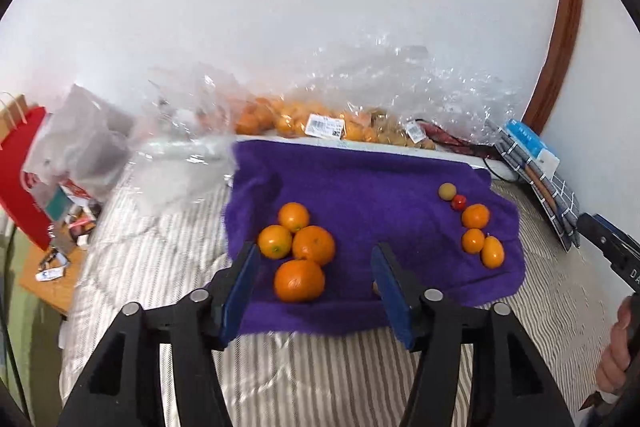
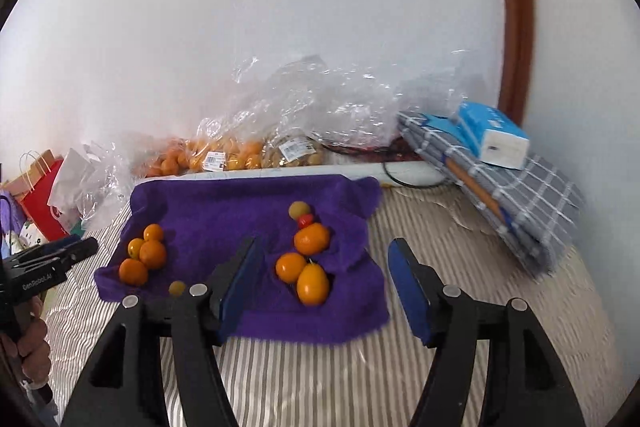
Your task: Organize fruits
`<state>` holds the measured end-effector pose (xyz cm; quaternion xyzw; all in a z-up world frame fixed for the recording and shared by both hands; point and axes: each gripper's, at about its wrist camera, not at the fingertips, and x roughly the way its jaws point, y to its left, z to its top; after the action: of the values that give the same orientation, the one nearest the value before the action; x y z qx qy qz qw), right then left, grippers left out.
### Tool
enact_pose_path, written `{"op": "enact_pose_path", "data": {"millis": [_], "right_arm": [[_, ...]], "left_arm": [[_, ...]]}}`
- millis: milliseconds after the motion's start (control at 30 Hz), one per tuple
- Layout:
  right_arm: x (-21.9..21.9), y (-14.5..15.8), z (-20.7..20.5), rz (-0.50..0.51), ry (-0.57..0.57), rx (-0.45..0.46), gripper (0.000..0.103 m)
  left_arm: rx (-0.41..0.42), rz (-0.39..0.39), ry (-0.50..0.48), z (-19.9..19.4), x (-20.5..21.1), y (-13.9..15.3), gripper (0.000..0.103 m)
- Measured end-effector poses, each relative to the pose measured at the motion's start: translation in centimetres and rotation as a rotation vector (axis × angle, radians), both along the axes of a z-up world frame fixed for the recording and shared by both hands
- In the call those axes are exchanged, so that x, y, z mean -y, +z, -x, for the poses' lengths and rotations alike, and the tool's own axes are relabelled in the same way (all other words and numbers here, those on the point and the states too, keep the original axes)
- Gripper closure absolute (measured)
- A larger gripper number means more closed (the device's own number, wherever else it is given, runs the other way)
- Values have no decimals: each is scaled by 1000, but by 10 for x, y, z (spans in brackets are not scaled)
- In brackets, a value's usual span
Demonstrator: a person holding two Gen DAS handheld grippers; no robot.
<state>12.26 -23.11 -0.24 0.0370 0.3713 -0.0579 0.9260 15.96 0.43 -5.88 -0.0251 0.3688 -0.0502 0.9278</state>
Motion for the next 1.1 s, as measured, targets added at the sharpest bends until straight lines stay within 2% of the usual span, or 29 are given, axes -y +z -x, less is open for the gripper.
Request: {"op": "enact_pose_path", "data": {"millis": [67, 133, 267, 333, 500, 1100], "right_arm": [[-2, 10, 14, 11, -22, -7, 38], [-3, 18, 28, 18, -44, -23, 38], [-9, 32, 53, 24, -70, -40, 37], [-12, 39, 66, 36, -90, -39, 22], [-21, 53, 91, 83, -103, -21, 8], [-26, 66, 127, 91, -135, -21, 7]], "left_arm": [[5, -10, 12, 10, -2, 8, 43], [16, -20, 14, 24, -2, 17, 33], [58, -33, 23, 50, 0, 31, 24], [80, -53, 24, 63, 5, 37, 20], [116, -60, 37, 88, 9, 51, 13], [123, -63, 66, 118, 12, 60, 12]]}}
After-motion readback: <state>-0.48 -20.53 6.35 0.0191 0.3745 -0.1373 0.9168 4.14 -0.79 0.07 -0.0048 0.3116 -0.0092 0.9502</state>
